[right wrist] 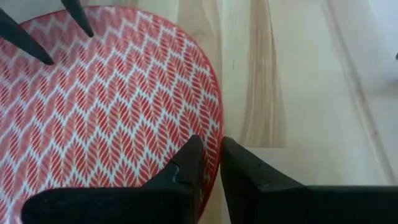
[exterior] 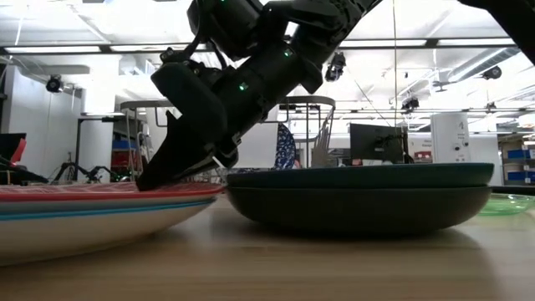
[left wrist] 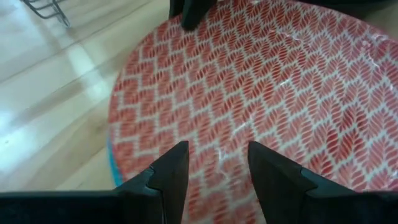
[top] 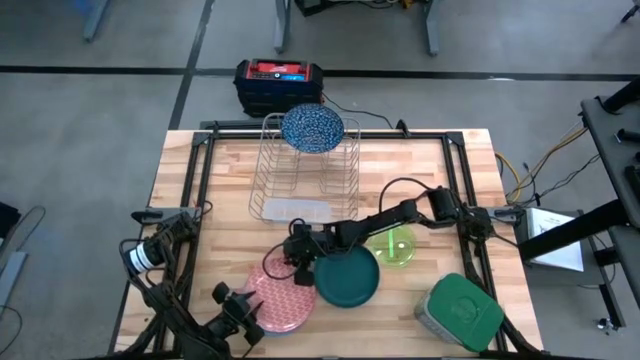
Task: Sort dishes
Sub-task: Put the orange patterned plate into the dish rack
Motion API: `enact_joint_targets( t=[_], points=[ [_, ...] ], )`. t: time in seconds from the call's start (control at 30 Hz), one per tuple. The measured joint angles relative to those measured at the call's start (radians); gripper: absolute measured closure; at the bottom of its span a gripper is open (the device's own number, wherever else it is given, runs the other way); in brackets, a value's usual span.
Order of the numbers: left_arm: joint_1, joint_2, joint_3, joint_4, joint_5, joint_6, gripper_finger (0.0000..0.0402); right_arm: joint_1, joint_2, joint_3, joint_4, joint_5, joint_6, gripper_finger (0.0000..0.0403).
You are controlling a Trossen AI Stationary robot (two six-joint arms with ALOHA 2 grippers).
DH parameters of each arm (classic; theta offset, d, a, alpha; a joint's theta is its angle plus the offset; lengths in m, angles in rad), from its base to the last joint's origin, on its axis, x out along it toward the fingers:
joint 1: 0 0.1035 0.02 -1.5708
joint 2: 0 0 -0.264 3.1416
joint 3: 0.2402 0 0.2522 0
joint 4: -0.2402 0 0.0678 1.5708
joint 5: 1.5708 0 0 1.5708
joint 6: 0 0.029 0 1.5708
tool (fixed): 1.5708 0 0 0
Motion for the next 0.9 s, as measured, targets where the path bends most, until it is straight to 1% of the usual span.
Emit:
enact_joint_targets(
  t=[0.1,0.33,0.47,0.53,0.67,0.77,0.9],
  points=[
    [0.000,-0.001,0.000,-0.002,0.023,0.000,0.0247,0.002,-0.004,0.000,0.001,0.031,-0.010,0.0364],
    [0.002,-0.005,0.002,-0.003,0.099,0.009,0.0247,0.008,-0.008,-0.001,0.013,0.038,0.001,0.0380],
    [0.004,-0.005,0.002,-0.001,0.107,0.011,0.0247,0.012,-0.009,-0.001,0.015,0.040,0.007,0.0380],
    [0.006,-0.005,0.002,0.001,0.112,0.011,0.0247,0.016,-0.009,-0.001,0.015,0.041,0.012,0.0373],
    [0.009,-0.003,0.004,0.004,0.157,0.011,0.0247,0.023,-0.014,0.000,-0.007,0.040,0.030,0.0350],
    [0.009,0.001,0.004,0.004,0.157,0.006,0.0247,0.030,-0.020,0.001,-0.049,0.036,0.069,0.0328],
    [0.019,0.002,0.004,0.004,0.159,-0.004,0.0247,0.032,-0.023,0.002,-0.109,-0.014,0.133,0.0297]
  ],
)
